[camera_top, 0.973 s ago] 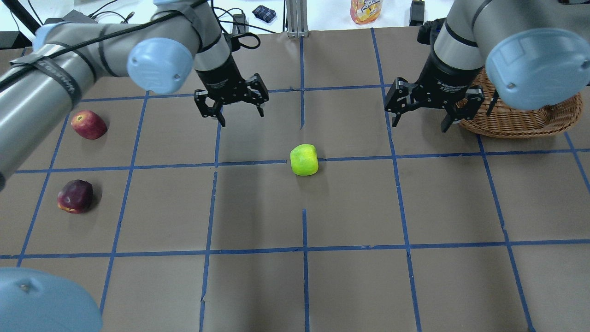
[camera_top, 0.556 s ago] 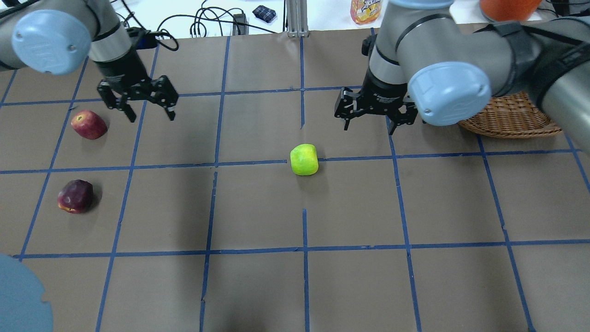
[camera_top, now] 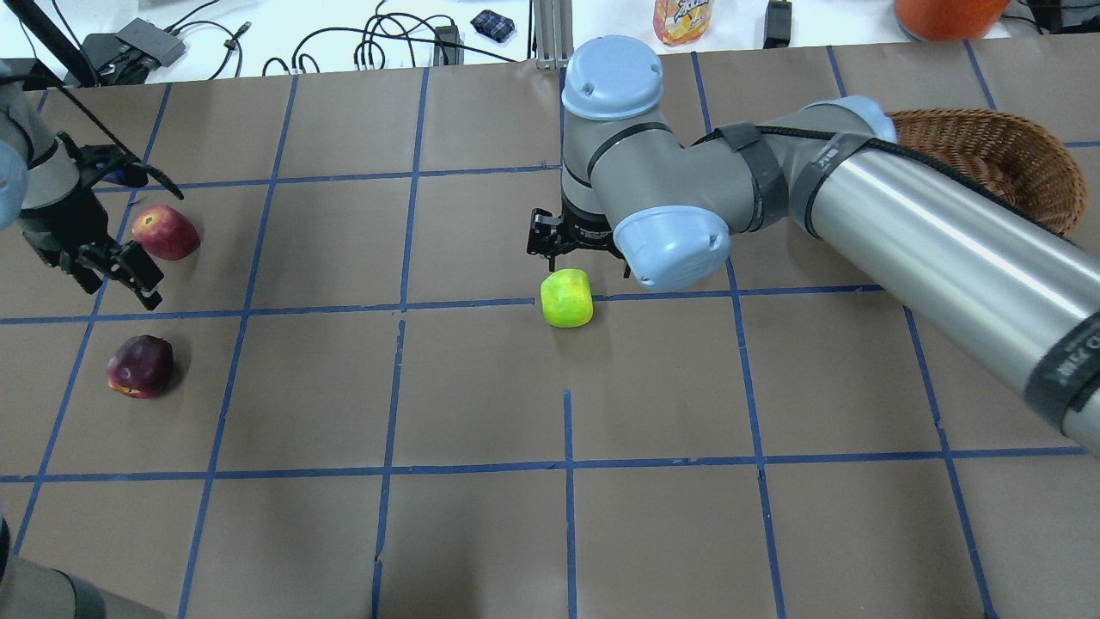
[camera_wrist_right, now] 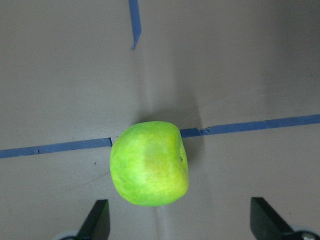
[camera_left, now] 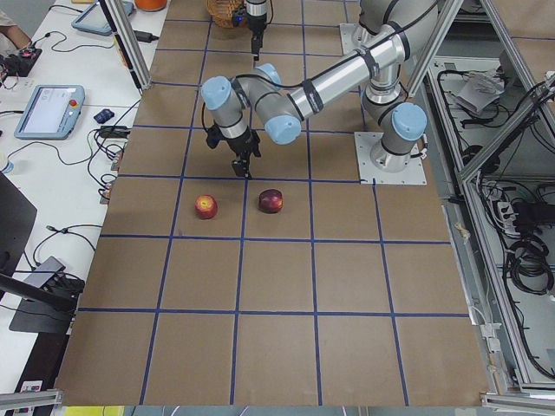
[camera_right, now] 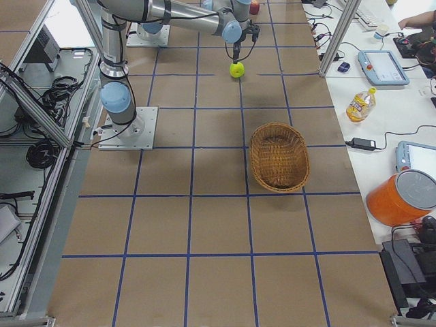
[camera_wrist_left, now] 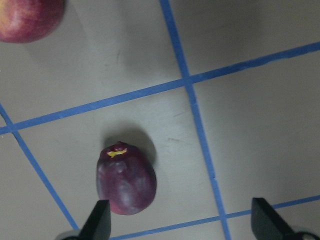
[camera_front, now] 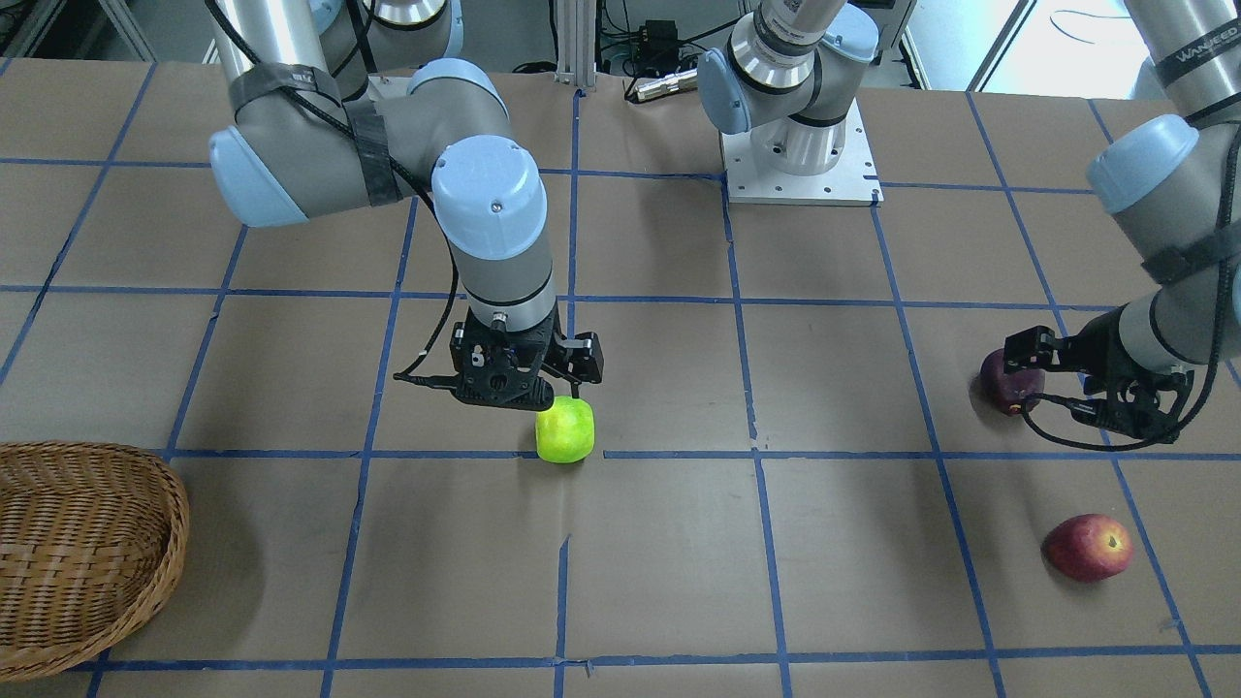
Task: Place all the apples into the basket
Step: 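Grasp the green apple with the right gripper while the left grasps the dark red apple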
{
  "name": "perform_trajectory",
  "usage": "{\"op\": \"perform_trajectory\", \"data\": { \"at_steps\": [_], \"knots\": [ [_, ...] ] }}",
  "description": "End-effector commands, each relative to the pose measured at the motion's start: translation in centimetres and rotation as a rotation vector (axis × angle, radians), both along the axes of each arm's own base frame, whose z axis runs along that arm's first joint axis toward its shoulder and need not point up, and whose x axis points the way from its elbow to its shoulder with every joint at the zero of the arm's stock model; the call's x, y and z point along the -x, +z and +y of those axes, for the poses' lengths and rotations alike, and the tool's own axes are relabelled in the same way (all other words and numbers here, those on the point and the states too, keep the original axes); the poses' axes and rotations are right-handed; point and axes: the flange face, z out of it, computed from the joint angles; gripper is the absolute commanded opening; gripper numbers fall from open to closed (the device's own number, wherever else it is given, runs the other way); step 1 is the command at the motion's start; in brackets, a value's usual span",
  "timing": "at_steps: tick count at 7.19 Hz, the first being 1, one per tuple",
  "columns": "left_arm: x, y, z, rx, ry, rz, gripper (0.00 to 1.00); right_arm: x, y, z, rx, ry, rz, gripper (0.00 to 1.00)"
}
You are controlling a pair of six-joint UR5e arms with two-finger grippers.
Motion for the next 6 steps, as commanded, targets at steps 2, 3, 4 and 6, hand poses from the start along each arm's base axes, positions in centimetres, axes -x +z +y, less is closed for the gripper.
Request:
{"op": "perform_trajectory", "data": {
  "at_steps": [2,3,4,6],
  "knots": [
    [-2.2,-7.2,4.1,-0.053,0.012,-0.017,1.0,-3.4,-6.2,-0.2,-0.011,0.048,0.006,1.0],
    [-2.1,-8.3,4.1,-0.068,0.014,-0.001,1.0,-3.5,-7.4,-0.2,-0.029,0.051,0.013,1.0],
    [-2.1,-9.9,4.4,-0.102,0.007,0.009,1.0,-3.4,-8.5,-0.2,-0.03,0.051,0.019,1.0],
    [-2.2,-10.2,4.1,-0.102,0.002,0.009,0.79,-3.1,-8.6,-0.4,-0.02,0.047,0.046,0.15]
  ]
}}
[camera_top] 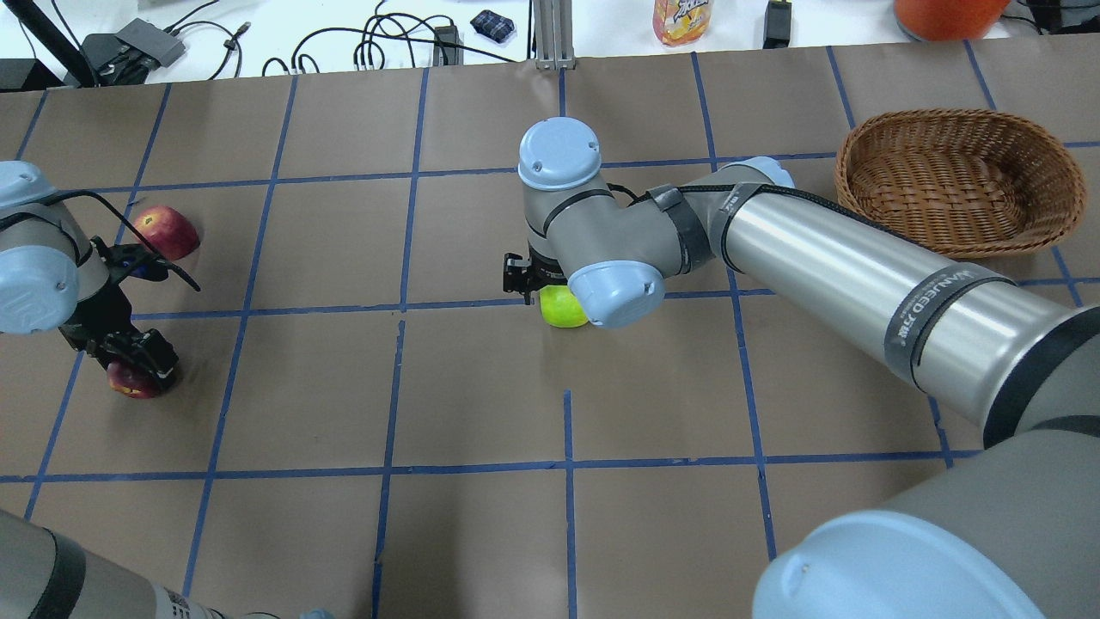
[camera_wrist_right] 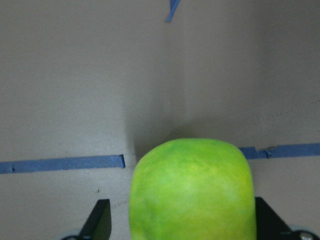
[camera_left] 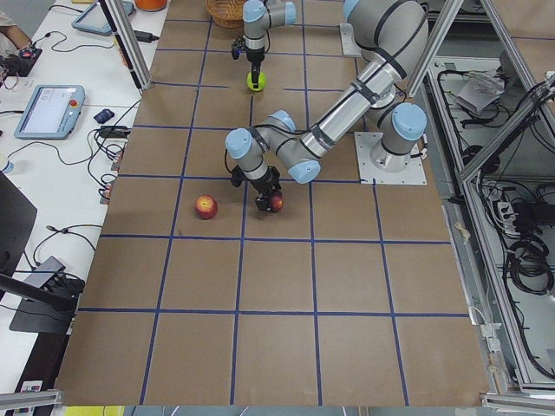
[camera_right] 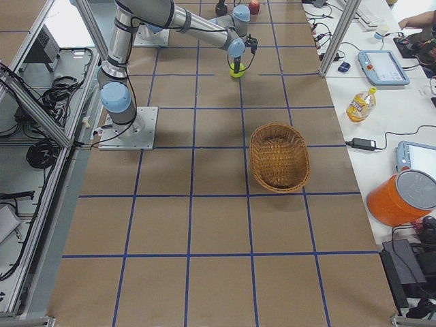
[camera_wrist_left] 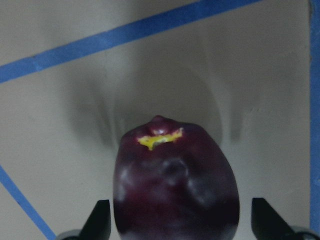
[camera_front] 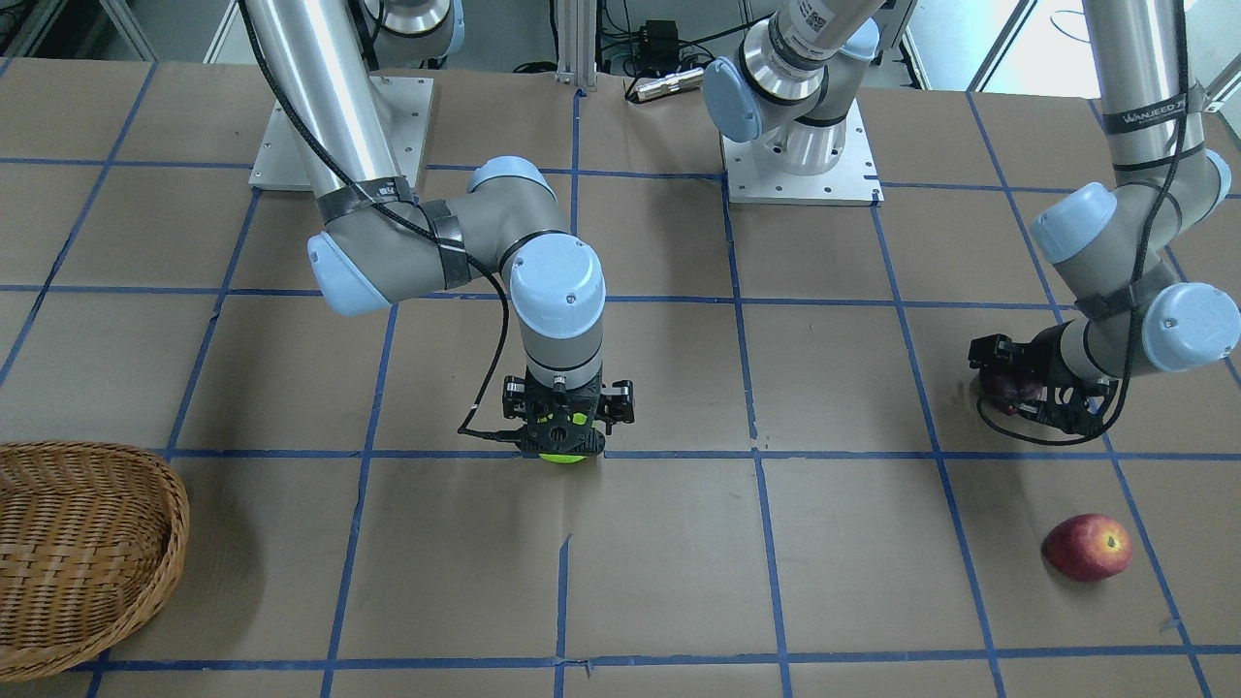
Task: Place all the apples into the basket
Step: 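Carry the green apple to the basket while the left carries the dark red apple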
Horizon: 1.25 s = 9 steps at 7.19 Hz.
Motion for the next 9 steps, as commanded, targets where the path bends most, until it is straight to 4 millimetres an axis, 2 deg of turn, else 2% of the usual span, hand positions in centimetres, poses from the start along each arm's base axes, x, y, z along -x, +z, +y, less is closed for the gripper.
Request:
{"op": "perform_trajectory", "data": {
  "at_steps": [1,2,3,4,5,6,7,8,9],
  "knots": [
    [0.3,0.2,-0.5,0.011,-0.012,-0.008,0.33,0.3,0.3,0.0,0.0,-0.002,0.015,0.0],
    [1.3,1.6,-1.2,0.052,-0.006,-0.019,0.16,0.3,1.0,-0.3,0.013,-0.002,0.01,0.0],
    [5.1,4.5,-3.4,0.106,-0.008,0.016,0.16,1.5,2.7,-0.9,0.028,-0.017,0.009,0.0],
    [9.5,7.6,-5.0,0.071,0.064,0.026,0.16,4.1,5.3,-1.7,0.039,-0.034,0.009,0.0],
    [14.6,10.2,-6.9,0.089,0.131,0.038,0.16,10.5,6.3,-4.5,0.055,-0.083,0.054,0.0],
    [20.4,11.3,-7.3,0.074,0.223,0.088,0.16,16.9,10.7,-6.2,0.131,-0.168,0.071,0.0],
    [26.1,11.5,-7.8,0.077,0.357,0.101,0.16,24.0,13.5,-6.9,0.141,-0.167,0.091,0.0],
    [32.2,11.6,-8.4,0.098,0.375,0.089,0.15,31.2,15.6,-7.0,0.14,-0.141,0.113,0.0],
    [39.0,12.2,-9.0,0.163,0.378,0.1,0.15,39.1,15.5,-7.3,0.128,-0.094,0.136,0.0]
  ]
}}
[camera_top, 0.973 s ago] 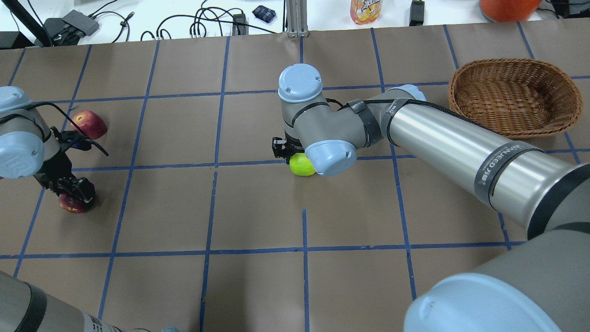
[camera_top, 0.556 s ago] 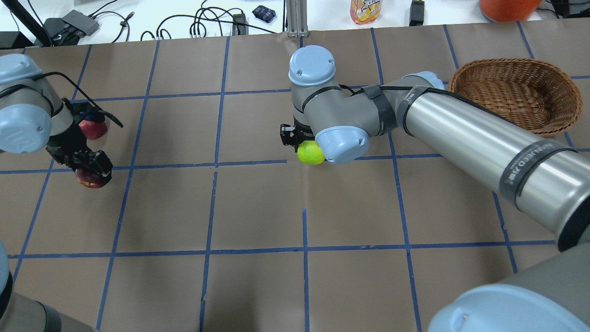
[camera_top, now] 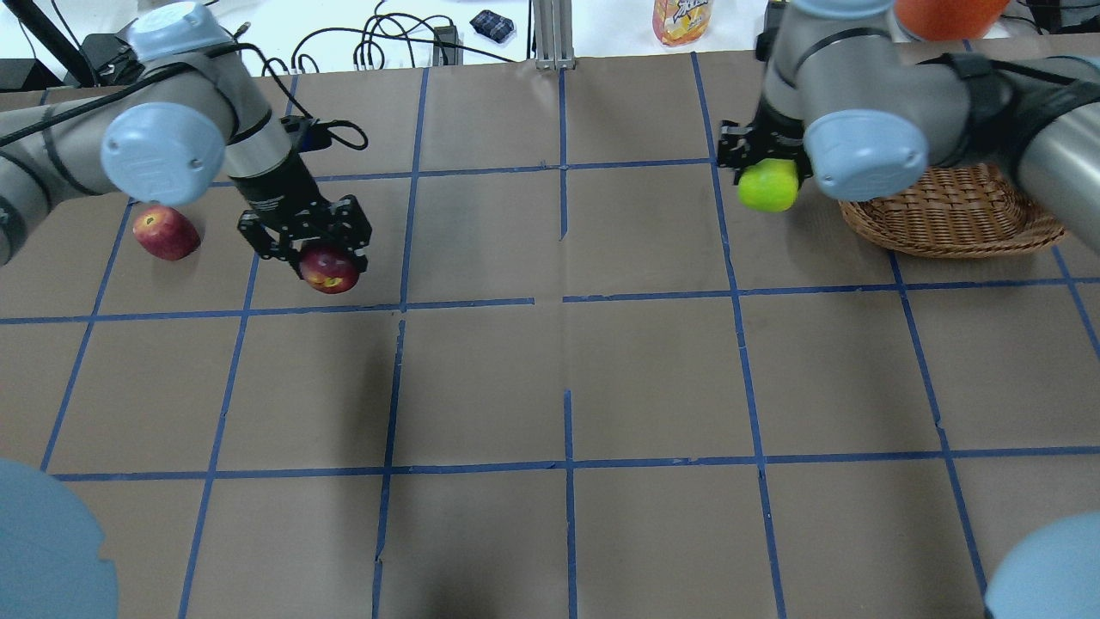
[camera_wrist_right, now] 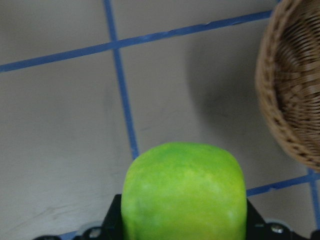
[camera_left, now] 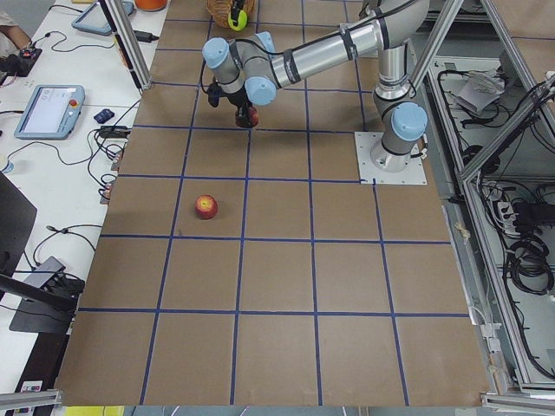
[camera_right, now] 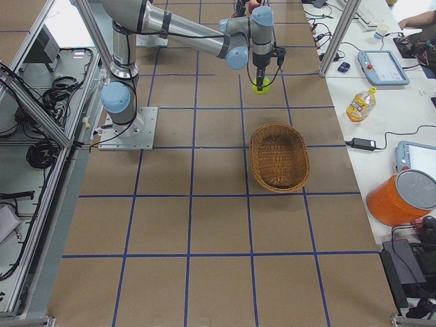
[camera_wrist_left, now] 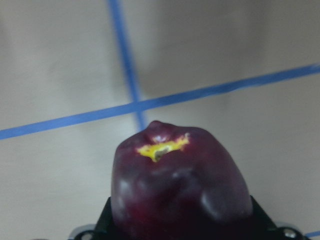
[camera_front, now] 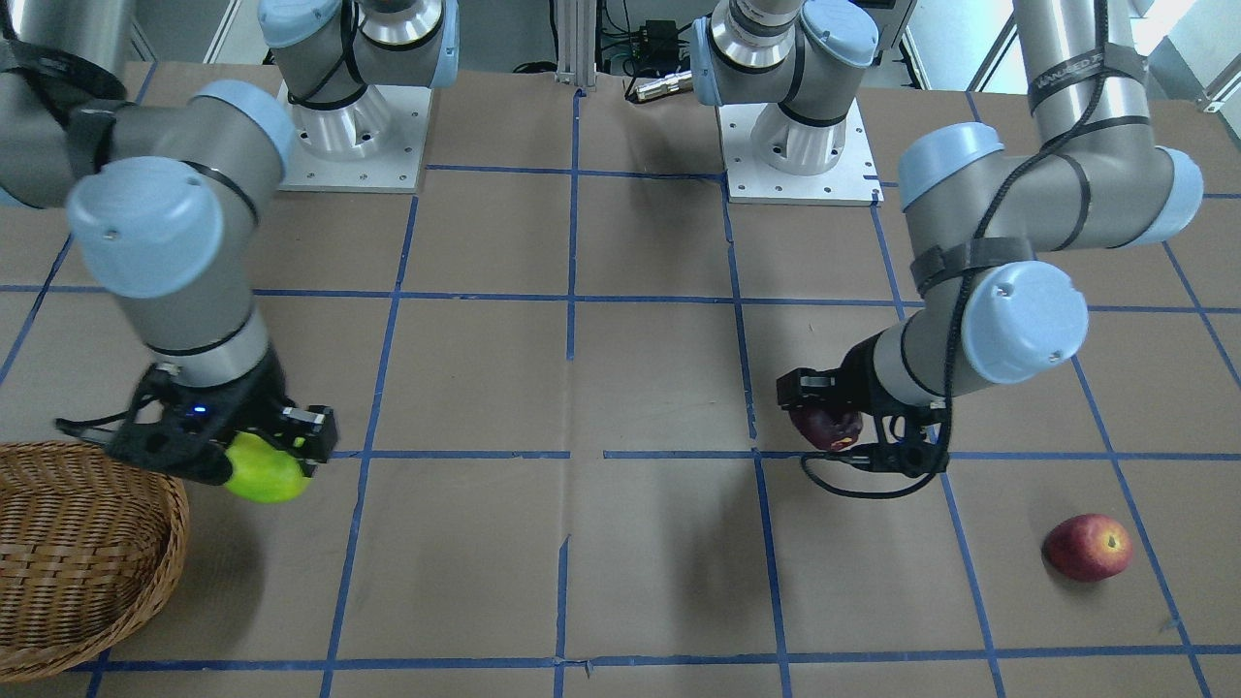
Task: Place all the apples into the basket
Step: 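Carry the green apple to the basket while the left carries the dark red apple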
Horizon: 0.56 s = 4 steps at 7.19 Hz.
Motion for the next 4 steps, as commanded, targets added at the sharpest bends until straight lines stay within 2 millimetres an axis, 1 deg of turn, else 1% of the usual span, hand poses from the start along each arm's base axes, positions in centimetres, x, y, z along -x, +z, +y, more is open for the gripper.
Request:
{"op": "perform_trajectory", "data": {
  "at_steps": [1,2,3,4],
  "knots": [
    [14.7,-0.1,-0.6,0.143,0.056,0.015,0.15,16.7,0.8,0.5,-0.029,0.1,0.052,0.0],
    [20.6,-2.3,0.4,0.229,-0.008,0.032,0.17,21.6,-0.8,0.7,-0.058,0.15,0.059,0.0],
    [23.3,-5.1,1.1,0.226,-0.035,0.03,0.2,25.3,-2.5,-0.1,-0.041,0.168,0.087,0.0],
    [23.4,-7.5,1.5,0.188,-0.046,0.021,0.23,26.9,-4.2,-1.4,-0.046,0.178,0.088,0.0]
  ]
}}
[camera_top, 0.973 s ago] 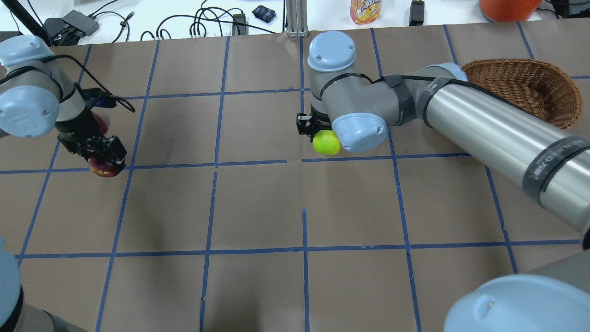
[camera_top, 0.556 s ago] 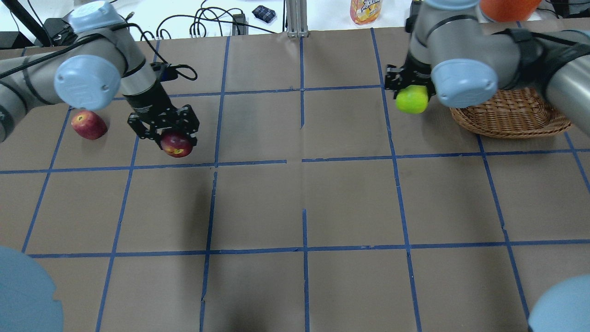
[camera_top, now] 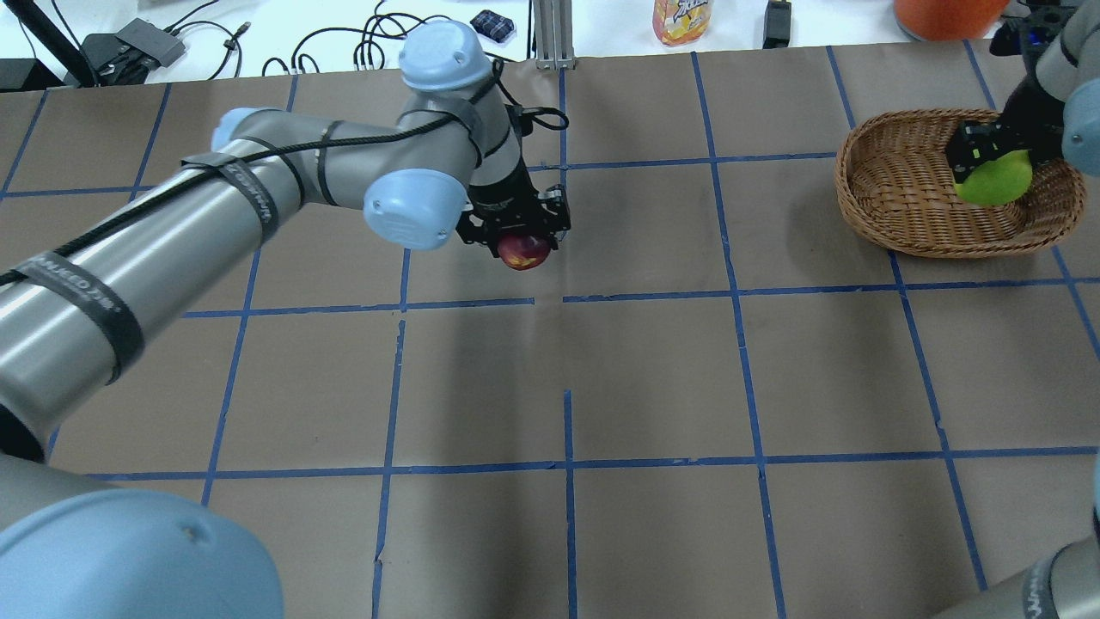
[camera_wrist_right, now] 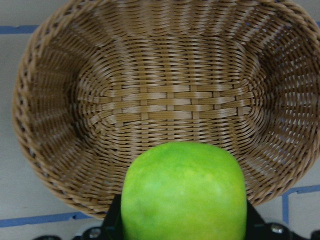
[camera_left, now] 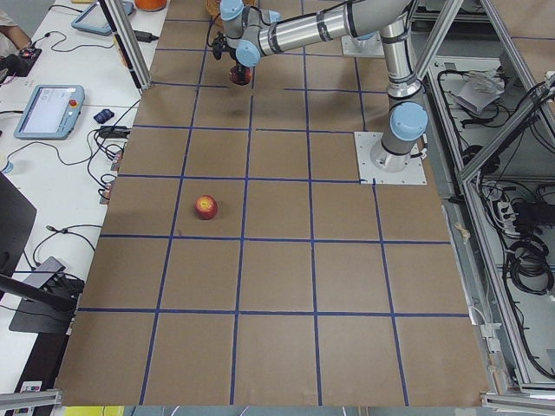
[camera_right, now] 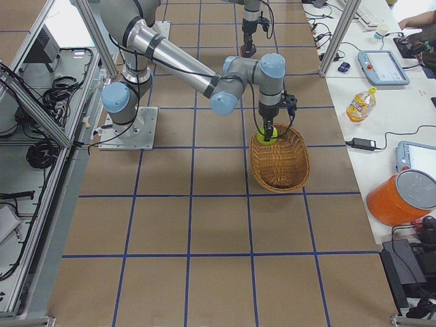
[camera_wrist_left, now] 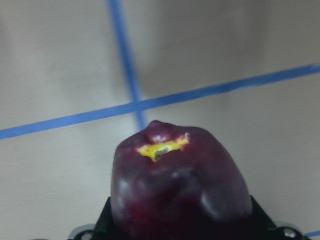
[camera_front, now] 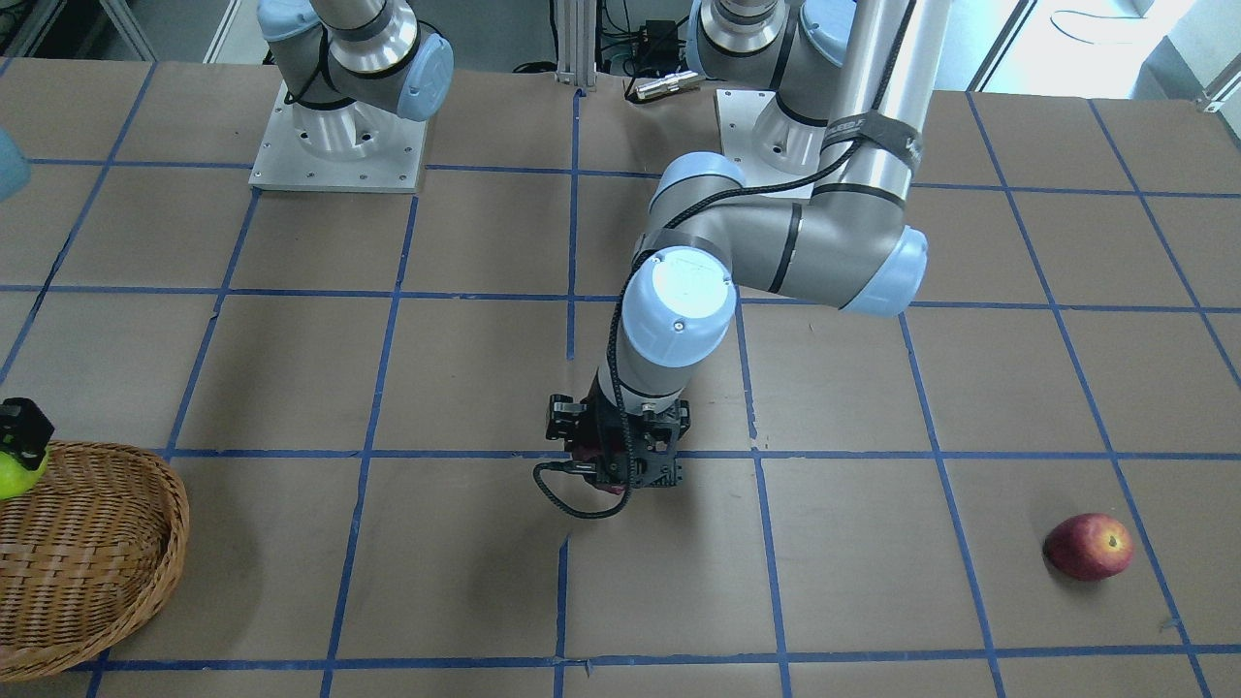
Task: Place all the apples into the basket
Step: 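Carry the green apple to the basket while the left carries the dark red apple, then open both grippers, releasing green apple in basket and dark red apple at center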
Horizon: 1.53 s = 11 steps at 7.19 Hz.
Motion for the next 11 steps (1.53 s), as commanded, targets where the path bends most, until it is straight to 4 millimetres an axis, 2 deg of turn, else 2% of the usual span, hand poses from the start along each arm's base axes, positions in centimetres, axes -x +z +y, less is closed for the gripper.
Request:
{"op": "perform_trajectory", "data": {
  "at_steps": [1,2,3,4,5,6,7,8,9,10,11],
  "knots": [
    [2.2,-4.2,1.1,-0.037,-0.028,-0.009,0.49,5.4,-3.8,-2.7,-0.029,0.008,0.047,0.0],
    [2.1,-5.5,1.7,-0.059,-0.028,-0.016,0.91,7.1,-5.4,-4.0,-0.047,-0.004,0.072,0.0],
    [2.0,-5.7,1.9,-0.064,-0.017,-0.02,1.0,7.4,-6.7,-4.4,-0.062,-0.018,0.064,0.0],
    [2.2,-3.6,1.5,-0.032,-0.016,-0.006,1.0,7.3,-7.3,-4.4,-0.065,-0.023,0.052,0.0],
    [1.7,-1.7,1.0,-0.005,-0.008,0.006,1.0,7.4,-7.9,-4.6,-0.069,-0.014,0.044,0.25],
    [0.1,1.7,-0.3,0.041,0.013,0.018,1.0,7.5,-8.4,-4.8,-0.069,-0.012,0.043,0.99],
    [-3.9,6.0,-2.3,0.016,0.065,0.014,1.0,7.4,-8.4,-4.6,-0.077,-0.017,0.041,1.0],
    [-8.8,10.1,-4.1,-0.011,0.052,0.002,1.0,7.4,-7.7,-4.5,-0.081,-0.019,0.044,1.0],
    [-16.4,12.4,-6.4,-0.03,0.029,0.004,1.0,6.2,-5.5,-4.0,-0.102,-0.006,0.024,1.0],
    [-24.3,12.6,-7.5,-0.057,0.073,-0.003,1.0,1.5,-0.8,-3.0,-0.104,0.045,-0.038,1.0],
    [-30.5,11.1,-8.8,-0.052,0.034,-0.057,1.0,-4.3,3.7,-1.8,-0.108,0.057,-0.073,1.0]
  ]
}}
